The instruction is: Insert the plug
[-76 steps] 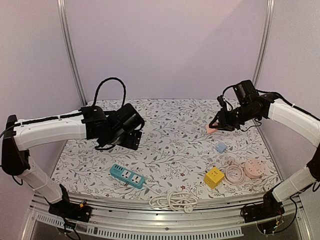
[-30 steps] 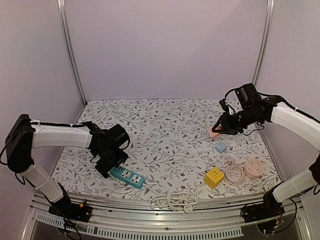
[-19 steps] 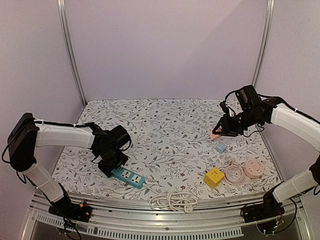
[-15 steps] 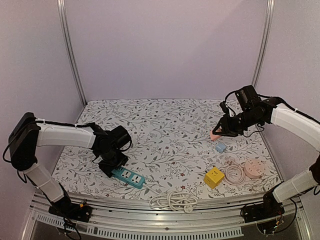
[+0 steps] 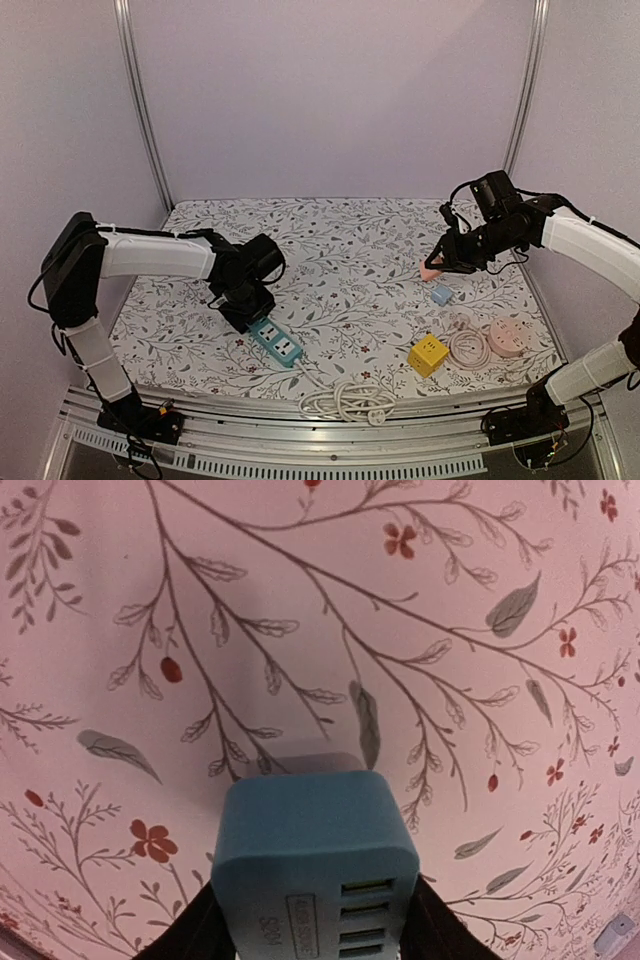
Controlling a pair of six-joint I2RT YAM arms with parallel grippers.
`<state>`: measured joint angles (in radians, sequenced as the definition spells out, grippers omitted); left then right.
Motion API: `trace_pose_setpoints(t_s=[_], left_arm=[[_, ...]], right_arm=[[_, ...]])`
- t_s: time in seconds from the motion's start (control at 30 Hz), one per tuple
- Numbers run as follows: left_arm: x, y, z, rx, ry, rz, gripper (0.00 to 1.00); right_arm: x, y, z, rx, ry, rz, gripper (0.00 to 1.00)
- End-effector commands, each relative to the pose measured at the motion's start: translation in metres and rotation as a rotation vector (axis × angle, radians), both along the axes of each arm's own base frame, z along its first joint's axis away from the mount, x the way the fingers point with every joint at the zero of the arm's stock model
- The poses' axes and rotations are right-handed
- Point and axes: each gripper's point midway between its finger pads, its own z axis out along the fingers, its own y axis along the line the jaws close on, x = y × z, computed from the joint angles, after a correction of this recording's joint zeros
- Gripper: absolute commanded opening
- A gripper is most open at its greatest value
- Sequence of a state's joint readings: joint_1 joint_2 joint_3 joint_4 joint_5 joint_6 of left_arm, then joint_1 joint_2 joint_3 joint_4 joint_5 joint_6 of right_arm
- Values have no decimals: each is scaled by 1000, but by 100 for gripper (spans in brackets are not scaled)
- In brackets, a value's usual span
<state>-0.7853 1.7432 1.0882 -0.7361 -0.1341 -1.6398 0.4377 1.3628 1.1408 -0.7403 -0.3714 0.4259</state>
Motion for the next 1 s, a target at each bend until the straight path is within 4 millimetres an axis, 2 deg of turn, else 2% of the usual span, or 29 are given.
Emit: trace_pose_setpoints(t_s=[0.0, 0.23, 0.47, 0.57, 0.73, 0.97], left_arm=[[21, -36, 10, -6, -33, -109, 40], [58, -83, 11, 69, -55, -291, 41], [89, -114, -9, 160, -31, -470, 40], [100, -130, -11, 177, -51, -530, 40], [104, -149, -11, 150, -66, -563, 43], [97, -169, -23, 74, -33, -589, 64]], right_arm=[[2, -1, 5, -5, -23, -9, 0], [3, -4, 6, -23, -28, -21, 0], [3, -8, 8, -34, -30, -38, 0], [1, -9, 8, -35, -30, -42, 0], [2, -9, 6, -34, -29, -48, 0], [6, -5, 2, -23, -16, -46, 0]])
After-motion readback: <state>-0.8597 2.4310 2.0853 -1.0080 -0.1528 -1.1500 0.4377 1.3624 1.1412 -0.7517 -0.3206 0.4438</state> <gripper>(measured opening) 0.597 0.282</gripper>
